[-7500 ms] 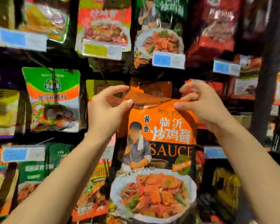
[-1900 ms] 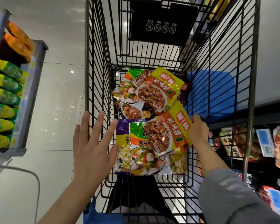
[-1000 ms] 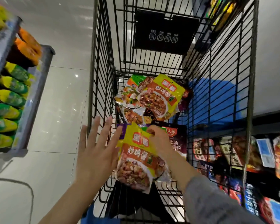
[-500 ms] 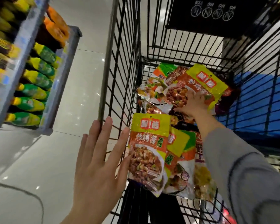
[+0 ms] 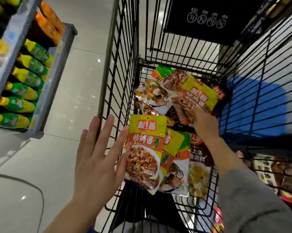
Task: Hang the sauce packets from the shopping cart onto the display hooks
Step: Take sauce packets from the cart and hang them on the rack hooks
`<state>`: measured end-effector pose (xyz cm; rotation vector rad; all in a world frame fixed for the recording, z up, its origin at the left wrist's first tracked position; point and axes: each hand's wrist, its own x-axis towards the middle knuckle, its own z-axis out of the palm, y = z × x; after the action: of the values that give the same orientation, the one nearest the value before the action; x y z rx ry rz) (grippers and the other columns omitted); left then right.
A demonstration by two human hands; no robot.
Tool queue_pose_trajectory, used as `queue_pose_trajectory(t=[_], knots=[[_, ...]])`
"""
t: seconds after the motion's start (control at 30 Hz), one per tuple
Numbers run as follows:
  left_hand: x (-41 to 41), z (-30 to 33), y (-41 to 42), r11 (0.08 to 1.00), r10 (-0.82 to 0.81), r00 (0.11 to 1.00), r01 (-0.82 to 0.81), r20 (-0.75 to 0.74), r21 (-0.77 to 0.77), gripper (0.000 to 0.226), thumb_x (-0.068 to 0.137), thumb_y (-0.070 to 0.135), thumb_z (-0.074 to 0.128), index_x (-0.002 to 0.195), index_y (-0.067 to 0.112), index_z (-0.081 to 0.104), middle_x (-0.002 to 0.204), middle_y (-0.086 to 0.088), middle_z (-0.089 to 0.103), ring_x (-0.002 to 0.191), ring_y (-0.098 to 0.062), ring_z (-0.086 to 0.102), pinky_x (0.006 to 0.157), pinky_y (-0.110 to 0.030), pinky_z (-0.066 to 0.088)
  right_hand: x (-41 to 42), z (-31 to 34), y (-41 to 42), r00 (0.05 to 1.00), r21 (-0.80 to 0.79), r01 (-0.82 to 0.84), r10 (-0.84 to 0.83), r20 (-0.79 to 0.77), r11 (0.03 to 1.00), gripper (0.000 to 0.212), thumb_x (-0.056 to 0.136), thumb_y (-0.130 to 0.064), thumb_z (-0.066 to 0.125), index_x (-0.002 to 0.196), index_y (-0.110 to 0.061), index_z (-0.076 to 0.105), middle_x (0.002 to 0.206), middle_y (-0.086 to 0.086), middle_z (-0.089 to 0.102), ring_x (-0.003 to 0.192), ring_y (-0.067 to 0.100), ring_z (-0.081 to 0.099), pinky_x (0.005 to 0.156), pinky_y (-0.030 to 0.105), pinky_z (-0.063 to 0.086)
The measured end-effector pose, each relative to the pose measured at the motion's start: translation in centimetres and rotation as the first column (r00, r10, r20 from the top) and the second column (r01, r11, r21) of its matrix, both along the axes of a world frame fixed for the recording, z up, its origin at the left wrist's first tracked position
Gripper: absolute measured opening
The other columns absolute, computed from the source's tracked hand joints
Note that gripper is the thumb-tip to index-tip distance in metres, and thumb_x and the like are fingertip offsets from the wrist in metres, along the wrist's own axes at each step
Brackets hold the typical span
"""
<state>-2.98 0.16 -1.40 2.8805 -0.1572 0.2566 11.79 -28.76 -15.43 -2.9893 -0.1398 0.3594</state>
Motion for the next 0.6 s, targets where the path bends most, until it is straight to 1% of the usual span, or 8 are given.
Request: queue_pose_trajectory(t=[0.1, 0.23, 0.27, 0.33, 0.4, 0.47, 0.53, 0.6], knots=[[0.0, 0.2, -0.2, 0.992, -0.035, 0.999, 0.038, -0.028, 0.116, 0.052, 0.085, 0.027, 0.057, 0.135, 0.015, 0.051, 0.148, -0.018, 0.033, 0.140, -0.043, 0.018, 0.107, -0.061, 0.025, -5.2, 2.8, -1.1, 1.000, 0.139, 0.000, -0.004, 0.023, 0.990, 0.036, 0.090, -0.002, 0.051, 0.125, -0.007, 0.057, 0.083, 0.018, 0.067, 0.067, 0.034, 0.061, 0.051, 0.030, 0.032], [-0.2, 0.3, -0.3, 0.958, -0.097, 0.993, 0.110, -0.065, 0.265, 0.058, 0.085, 0.026, 0.056, 0.140, 0.015, 0.043, 0.152, -0.016, 0.028, 0.141, -0.040, 0.015, 0.113, -0.057, 0.015, -13.5, 3.6, -2.7, 0.945, 0.132, 0.089, -0.042, -0.324, 0.987, 0.027, 0.094, -0.014, 0.048, 0.120, -0.015, 0.057, 0.088, 0.012, 0.063, 0.078, 0.031, 0.059, 0.061, 0.036, 0.043], [-0.2, 0.4, -0.4, 0.957, -0.103, 0.992, 0.118, -0.069, 0.266, 0.059, 0.085, 0.026, 0.056, 0.141, 0.015, 0.042, 0.152, -0.015, 0.027, 0.142, -0.038, 0.015, 0.114, -0.056, 0.014, -15.3, 3.0, -3.1, 0.905, 0.104, 0.081, -0.030, -0.423, 0.991, 0.025, 0.093, -0.015, 0.048, 0.115, -0.016, 0.058, 0.092, 0.010, 0.063, 0.084, 0.031, 0.060, 0.064, 0.036, 0.046], [-0.2, 0.6, -0.5, 0.964, -0.099, 0.993, 0.111, -0.061, 0.243, 0.056, 0.086, 0.027, 0.055, 0.140, 0.016, 0.045, 0.151, -0.015, 0.030, 0.141, -0.037, 0.017, 0.114, -0.054, 0.014, -17.5, 2.1, -3.2, 0.755, 0.035, -0.001, 0.023, -0.656, 0.999, 0.022, 0.092, -0.015, 0.046, 0.112, -0.013, 0.057, 0.097, 0.008, 0.060, 0.091, 0.031, 0.060, 0.067, 0.034, 0.047], [0.0, 0.8, -0.5, 0.976, -0.082, 0.995, 0.092, -0.061, 0.200, 0.053, 0.086, 0.028, 0.056, 0.137, 0.016, 0.049, 0.149, -0.017, 0.033, 0.140, -0.039, 0.020, 0.115, -0.052, 0.015, -17.0, 1.9, -2.6, 0.671, 0.029, -0.001, 0.022, -0.741, 1.000, 0.020, 0.094, -0.019, 0.045, 0.107, -0.010, 0.058, 0.100, 0.010, 0.059, 0.089, 0.028, 0.059, 0.065, 0.032, 0.046], [0.1, 0.9, -0.5, 0.984, -0.070, 0.995, 0.080, -0.065, 0.158, 0.053, 0.085, 0.028, 0.057, 0.135, 0.015, 0.050, 0.149, -0.017, 0.034, 0.140, -0.039, 0.020, 0.115, -0.051, 0.015, -14.3, 2.4, -1.8, 0.754, 0.033, 0.102, -0.056, -0.655, 0.994, 0.022, 0.095, -0.027, 0.045, 0.104, -0.014, 0.061, 0.103, 0.009, 0.061, 0.092, 0.026, 0.059, 0.067, 0.030, 0.046], [0.2, 0.7, -0.4, 0.984, -0.069, 0.995, 0.078, -0.066, 0.158, 0.054, 0.085, 0.028, 0.058, 0.136, 0.015, 0.050, 0.149, -0.018, 0.033, 0.141, -0.039, 0.019, 0.115, -0.051, 0.015, -10.2, 2.4, -1.1, 0.857, 0.059, 0.226, -0.170, -0.487, 0.972, 0.027, 0.096, -0.031, 0.047, 0.114, -0.017, 0.060, 0.114, 0.006, 0.061, 0.103, 0.026, 0.058, 0.077, 0.033, 0.048], [0.2, 0.5, -0.5, 0.980, -0.073, 0.995, 0.085, -0.072, 0.178, 0.055, 0.085, 0.030, 0.057, 0.138, 0.015, 0.047, 0.150, -0.018, 0.031, 0.141, -0.039, 0.018, 0.115, -0.051, 0.015, -5.4, 1.2, -0.9, 0.881, 0.140, 0.359, -0.285, -0.378, 0.923, 0.036, 0.095, -0.031, 0.050, 0.126, -0.015, 0.053, 0.124, 0.008, 0.058, 0.109, 0.029, 0.056, 0.084, 0.039, 0.048]])
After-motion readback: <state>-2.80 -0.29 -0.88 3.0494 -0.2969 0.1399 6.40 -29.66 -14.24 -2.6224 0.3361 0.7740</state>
